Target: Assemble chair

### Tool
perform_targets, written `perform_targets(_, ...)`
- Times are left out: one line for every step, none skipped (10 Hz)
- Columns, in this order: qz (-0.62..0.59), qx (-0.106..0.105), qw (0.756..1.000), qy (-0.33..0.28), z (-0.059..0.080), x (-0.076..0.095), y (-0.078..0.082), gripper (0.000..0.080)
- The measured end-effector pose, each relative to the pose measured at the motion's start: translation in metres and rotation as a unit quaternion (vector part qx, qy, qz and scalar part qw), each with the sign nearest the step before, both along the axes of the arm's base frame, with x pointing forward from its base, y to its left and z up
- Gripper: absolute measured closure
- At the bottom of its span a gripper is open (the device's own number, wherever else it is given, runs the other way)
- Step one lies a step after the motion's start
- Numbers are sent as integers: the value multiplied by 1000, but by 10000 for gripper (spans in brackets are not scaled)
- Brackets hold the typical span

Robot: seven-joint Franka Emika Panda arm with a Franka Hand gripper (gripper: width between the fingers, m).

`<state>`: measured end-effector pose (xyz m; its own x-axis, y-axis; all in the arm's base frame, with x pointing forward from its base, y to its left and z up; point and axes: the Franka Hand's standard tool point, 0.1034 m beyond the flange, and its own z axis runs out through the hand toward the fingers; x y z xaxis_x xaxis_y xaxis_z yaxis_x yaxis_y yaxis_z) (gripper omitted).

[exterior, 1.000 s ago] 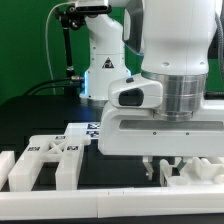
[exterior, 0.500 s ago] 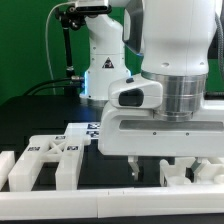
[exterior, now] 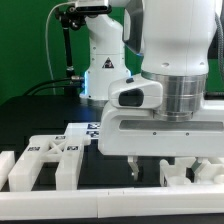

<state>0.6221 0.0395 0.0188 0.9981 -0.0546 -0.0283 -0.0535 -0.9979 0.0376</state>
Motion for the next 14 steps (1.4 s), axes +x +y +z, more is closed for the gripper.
perform_targets(10,4,1000,-5,14,1,-2,151)
perform_targets(9,6,1000,-10,33,-5,-4,151)
perform_targets(8,7,1000,-8,43,-15,-4,151)
perform_targets(2,7,1000,-5,41,-17,-7,151)
perform_targets(-4,8,1000,-7,39,-11,-6,151)
perform_targets(-3,8,1000,-5,39,-11,-5,151)
perform_targets(-4,7,1000,2,38,-13,-6,151)
perform_targets(-5,8,1000,9,37,-16,-6,151)
perform_targets(-8,8,999,44,36,-31,-7,151)
perform_targets(-7,9,997,73,43,-46,-5,151)
perform_targets(-7,11,994,104,49,-66,-6,151)
perform_targets(-8,11,993,117,46,-78,-7,151)
perform_targets(-13,12,987,162,43,-93,-6,151)
perform_targets(-13,11,980,197,44,-94,-7,151)
